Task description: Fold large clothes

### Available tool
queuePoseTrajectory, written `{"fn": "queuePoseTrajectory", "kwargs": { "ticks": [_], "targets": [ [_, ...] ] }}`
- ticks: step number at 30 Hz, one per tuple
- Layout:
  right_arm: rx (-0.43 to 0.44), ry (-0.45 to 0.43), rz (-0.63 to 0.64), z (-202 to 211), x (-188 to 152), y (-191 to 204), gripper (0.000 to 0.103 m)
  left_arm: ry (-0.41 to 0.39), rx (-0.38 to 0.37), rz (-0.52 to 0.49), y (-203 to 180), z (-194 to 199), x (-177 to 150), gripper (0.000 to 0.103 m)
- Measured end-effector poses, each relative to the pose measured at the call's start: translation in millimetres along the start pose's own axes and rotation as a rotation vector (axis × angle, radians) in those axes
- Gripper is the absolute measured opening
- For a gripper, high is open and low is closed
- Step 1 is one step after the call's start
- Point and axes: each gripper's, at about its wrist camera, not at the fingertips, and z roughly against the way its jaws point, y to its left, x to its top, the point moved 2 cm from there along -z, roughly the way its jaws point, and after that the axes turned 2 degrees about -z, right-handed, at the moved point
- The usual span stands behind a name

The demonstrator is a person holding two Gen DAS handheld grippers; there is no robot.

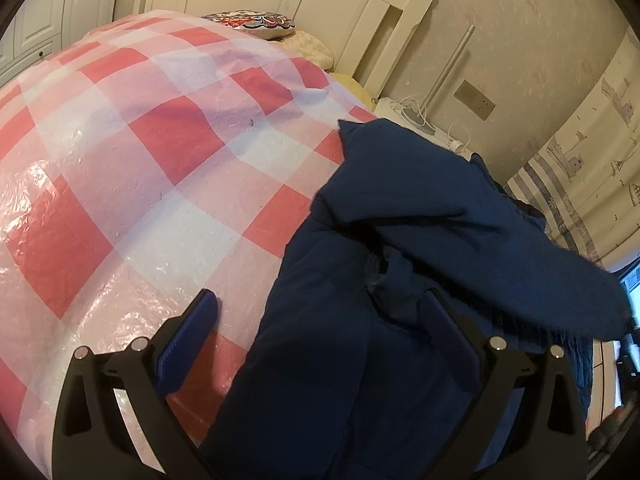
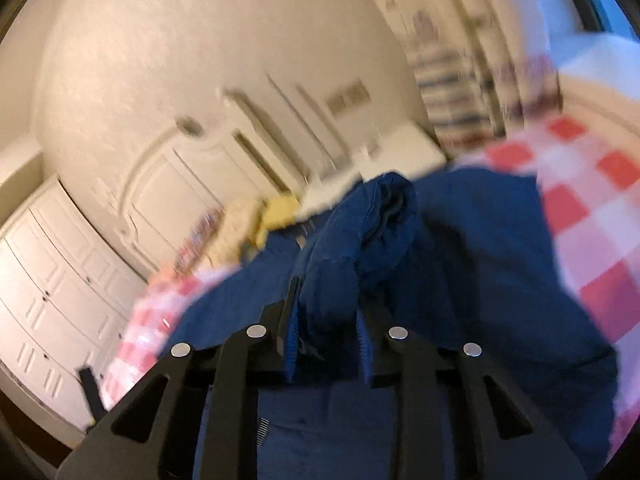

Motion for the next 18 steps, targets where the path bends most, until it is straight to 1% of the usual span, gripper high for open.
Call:
{"fn": "queuePoseTrajectory", "kwargs": {
  "ticks": [1,2,4,6,7,8,10,12,13,14,15,16,17,18],
  "targets": [
    [-0.011,-0.016,-0.002,5,2,-3,0.027,0.0,-0.001,0.001,0,0,0,0.1],
    [-0.027,-0.008,0.004,4,3,-4,0.027,-0.001,-0.001,0.001,0,0,0,0.1],
    [-0.096,0.048,0.0,-6,-4,-17,0.028,0.0,0.0,0.0,0,0,0,0.1],
    [-0.219,0.112,-0.031,-20,-19,-39,0.03,-0.001,-0.002,0.001,1,0,0,0.1],
    [-0.254,0.143,-0.05,-27,-26,-49,0.032,-0.001,-0.002,0.001,0,0,0,0.1],
    [-0.251,0.156,-0.078,-27,-29,-54,0.035,-0.001,-0.001,0.0,0,0,0,0.1],
    [-0.259,0.137,-0.093,-18,-24,-51,0.038,-0.001,-0.003,0.002,0,0,0,0.1],
    [-0.283,0.063,-0.039,-4,-16,-36,0.038,0.0,0.002,-0.003,0,0,0,0.1],
    [-0.295,0.013,0.025,3,-9,-21,0.039,0.001,0.005,-0.005,0,0,0,0.1],
    [-0.298,-0.009,0.08,5,-5,-8,0.045,0.001,0.005,-0.005,0,0,0,0.1],
    [-0.298,-0.014,0.129,3,-4,3,0.055,0.0,0.003,-0.003,0,0,0,0.1],
    [-0.304,-0.012,0.181,-2,-3,14,0.062,0.0,0.002,-0.002,1,0,0,0.1],
    [-0.312,-0.005,0.257,-10,-5,26,0.08,-0.003,0.0,-0.001,1,0,0,0.1],
    [-0.316,0.011,0.322,-21,-7,32,0.086,-0.007,-0.004,0.005,3,1,0,0.1]
  ]
}}
